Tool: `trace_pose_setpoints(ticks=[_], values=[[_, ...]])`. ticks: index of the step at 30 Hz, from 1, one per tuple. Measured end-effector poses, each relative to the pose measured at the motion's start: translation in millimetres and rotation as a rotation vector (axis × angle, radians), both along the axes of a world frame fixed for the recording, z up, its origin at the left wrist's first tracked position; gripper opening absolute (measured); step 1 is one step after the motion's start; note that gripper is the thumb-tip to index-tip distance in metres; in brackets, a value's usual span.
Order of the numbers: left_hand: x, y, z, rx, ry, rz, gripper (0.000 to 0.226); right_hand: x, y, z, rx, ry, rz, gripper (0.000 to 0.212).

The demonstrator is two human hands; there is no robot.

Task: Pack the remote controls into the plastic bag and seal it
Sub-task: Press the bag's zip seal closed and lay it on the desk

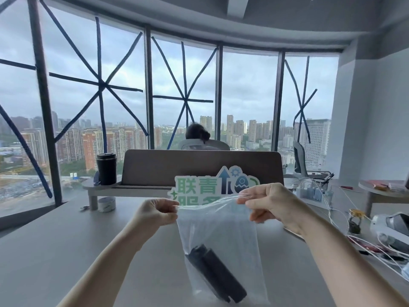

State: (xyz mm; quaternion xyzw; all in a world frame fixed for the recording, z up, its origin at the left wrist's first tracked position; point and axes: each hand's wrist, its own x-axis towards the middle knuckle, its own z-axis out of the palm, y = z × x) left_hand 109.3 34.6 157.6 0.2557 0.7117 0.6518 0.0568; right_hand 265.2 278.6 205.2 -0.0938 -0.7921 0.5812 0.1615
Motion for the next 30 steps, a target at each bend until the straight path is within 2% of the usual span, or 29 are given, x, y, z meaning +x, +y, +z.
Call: trace_pose_setpoints(ticks=[3,5,9,12,16,17,20,21,24,25,30], values=[[0,6,-7,-0.013,0.068,0.040,0.027,0,-1,-2,0.095,0.058,-0.103,0.011],[1,11,-9,0.033,0.060,0.087,0.017,0,0,-1,0.195,0.107,-0.164,0.016],[3,19,-4,0.052,0.136,0.229,0.012,1,3,6,0.318,0.197,-0.288,0.015],[6,24,3,0.067,0.152,0.263,0.009,5,1,13,0.306,0.230,-0.325,0.012],[13,29,6,0.123,0.064,0.243,0.011,7,7,15,0.305,0.184,-0.410,0.014],[16,31,7,0.127,0.062,0.233,0.011,7,10,12,0.380,0.150,-0.480,0.015],[24,40,12,0.077,0.123,0.186,0.010,5,2,7,0.792,0.096,-0.625,0.015],[27,44,14,0.053,0.149,0.168,0.009,4,-5,7,0.843,0.133,-0.565,0.010],[33,57,22,0.005,0.236,0.137,0.016,-5,-33,11,0.904,0.173,-0.285,0.035],[34,61,25,-0.018,0.276,0.145,0.019,-11,-40,13,0.908,0.173,-0.247,0.036],[37,65,39,-0.106,0.454,0.174,0.020,-29,-48,22,0.851,0.131,-0.192,0.013]])
